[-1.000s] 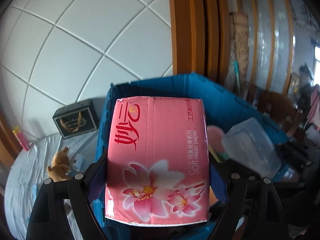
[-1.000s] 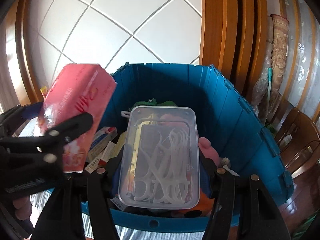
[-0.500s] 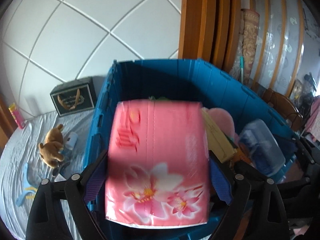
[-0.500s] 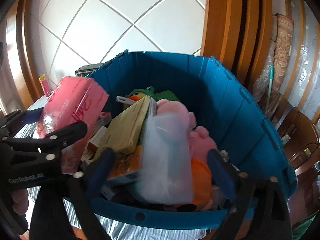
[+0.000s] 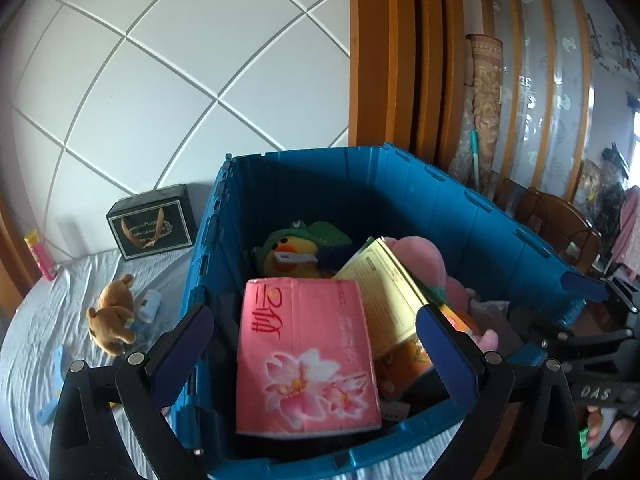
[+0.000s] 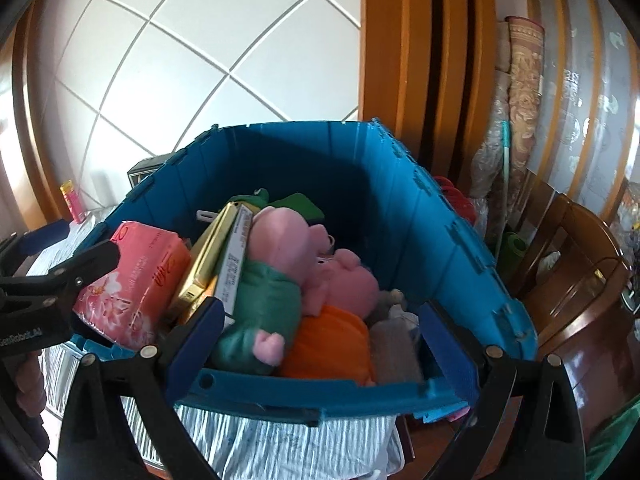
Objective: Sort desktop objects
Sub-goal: 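Open both grippers to drop the tissue pack and clear box into the blue bin, then move both grippers back over the bed toward the remaining items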
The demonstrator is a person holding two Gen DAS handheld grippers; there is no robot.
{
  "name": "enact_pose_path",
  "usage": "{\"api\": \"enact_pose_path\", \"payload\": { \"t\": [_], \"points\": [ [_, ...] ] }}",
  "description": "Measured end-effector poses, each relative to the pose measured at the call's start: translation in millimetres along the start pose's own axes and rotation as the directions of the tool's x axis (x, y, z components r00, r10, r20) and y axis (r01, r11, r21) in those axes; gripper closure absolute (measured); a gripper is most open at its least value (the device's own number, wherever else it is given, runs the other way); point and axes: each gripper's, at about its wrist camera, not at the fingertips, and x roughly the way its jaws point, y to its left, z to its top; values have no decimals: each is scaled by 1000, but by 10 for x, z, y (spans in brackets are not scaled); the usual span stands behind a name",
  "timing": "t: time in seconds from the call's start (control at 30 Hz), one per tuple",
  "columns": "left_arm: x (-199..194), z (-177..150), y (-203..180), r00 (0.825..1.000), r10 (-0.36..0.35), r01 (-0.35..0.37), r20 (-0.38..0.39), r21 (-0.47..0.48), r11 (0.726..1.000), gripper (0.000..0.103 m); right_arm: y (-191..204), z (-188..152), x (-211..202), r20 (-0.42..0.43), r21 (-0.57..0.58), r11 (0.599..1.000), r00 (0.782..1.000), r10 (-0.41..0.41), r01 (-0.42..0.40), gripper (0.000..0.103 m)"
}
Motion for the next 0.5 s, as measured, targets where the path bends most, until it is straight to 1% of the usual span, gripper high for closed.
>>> {"api": "enact_pose_path", "payload": {
  "t": [0.1, 0.23, 0.33, 0.5],
  "points": [
    [-71, -37, 24, 1000, -4, 4, 3, -7, 1000, 1, -52, -26, -57, 3, 18, 1000, 1000, -4, 4, 4],
    [-219, -97, 146, 1000, -3, 3, 19, -12, 1000, 1, -31, -39, -157, 14, 31, 999, 1000, -10, 9, 4],
    [-332, -130, 291, 999, 13, -13, 32, -17, 1000, 1, 83, -25, -238, 27, 31, 999, 1000, -7, 6, 4],
    [-544, -208, 668, 998, 33, -31, 46, -37, 999, 1, 443, -23, -323, 37, 22, 1000, 999, 1, -1, 4]
  ]
}}
